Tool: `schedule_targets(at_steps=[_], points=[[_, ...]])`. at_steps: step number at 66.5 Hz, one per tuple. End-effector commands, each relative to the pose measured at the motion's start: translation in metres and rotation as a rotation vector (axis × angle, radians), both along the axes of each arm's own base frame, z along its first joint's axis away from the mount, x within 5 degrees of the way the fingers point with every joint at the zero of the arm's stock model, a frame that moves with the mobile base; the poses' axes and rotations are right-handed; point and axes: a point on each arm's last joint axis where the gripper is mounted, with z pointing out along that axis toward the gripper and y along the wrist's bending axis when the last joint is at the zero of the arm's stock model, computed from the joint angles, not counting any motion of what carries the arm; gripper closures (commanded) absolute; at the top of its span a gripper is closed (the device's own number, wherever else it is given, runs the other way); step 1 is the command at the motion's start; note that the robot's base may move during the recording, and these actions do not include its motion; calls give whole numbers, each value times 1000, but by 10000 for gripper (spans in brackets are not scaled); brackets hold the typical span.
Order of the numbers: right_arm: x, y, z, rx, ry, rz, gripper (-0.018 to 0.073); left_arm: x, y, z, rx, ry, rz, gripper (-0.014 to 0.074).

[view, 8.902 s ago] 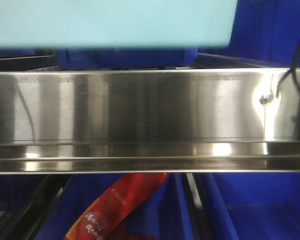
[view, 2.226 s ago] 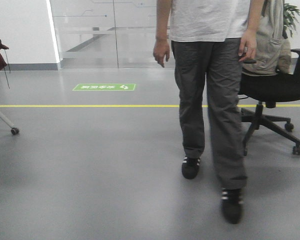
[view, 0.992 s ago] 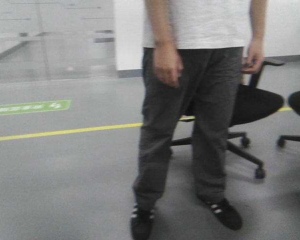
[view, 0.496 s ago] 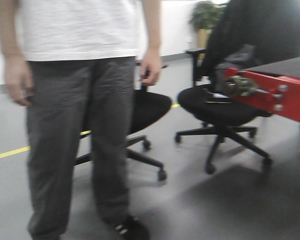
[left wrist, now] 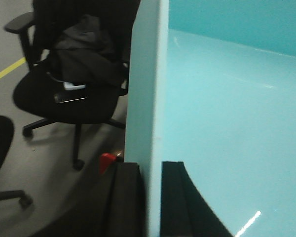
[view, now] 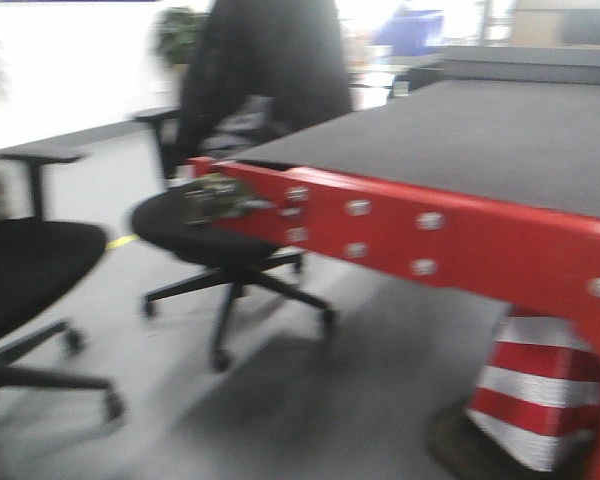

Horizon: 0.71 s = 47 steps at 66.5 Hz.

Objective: Fetch blue bin and place on conveyor start
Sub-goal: 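Hold the bin with both grippers while driving to the red conveyor, then position the held bin above the start of the grey conveyor belt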

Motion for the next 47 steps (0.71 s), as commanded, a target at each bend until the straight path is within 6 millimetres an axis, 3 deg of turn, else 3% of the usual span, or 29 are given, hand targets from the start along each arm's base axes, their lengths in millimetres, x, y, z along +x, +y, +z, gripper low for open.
schedule_targets(at_steps=[1, 47], points=[[-3, -10, 8, -68, -60, -29, 711, -6, 3, 14, -15, -94, 11, 707], [-3, -10, 8, -68, -60, -29, 711, -6, 3, 14, -15, -94, 11, 707]])
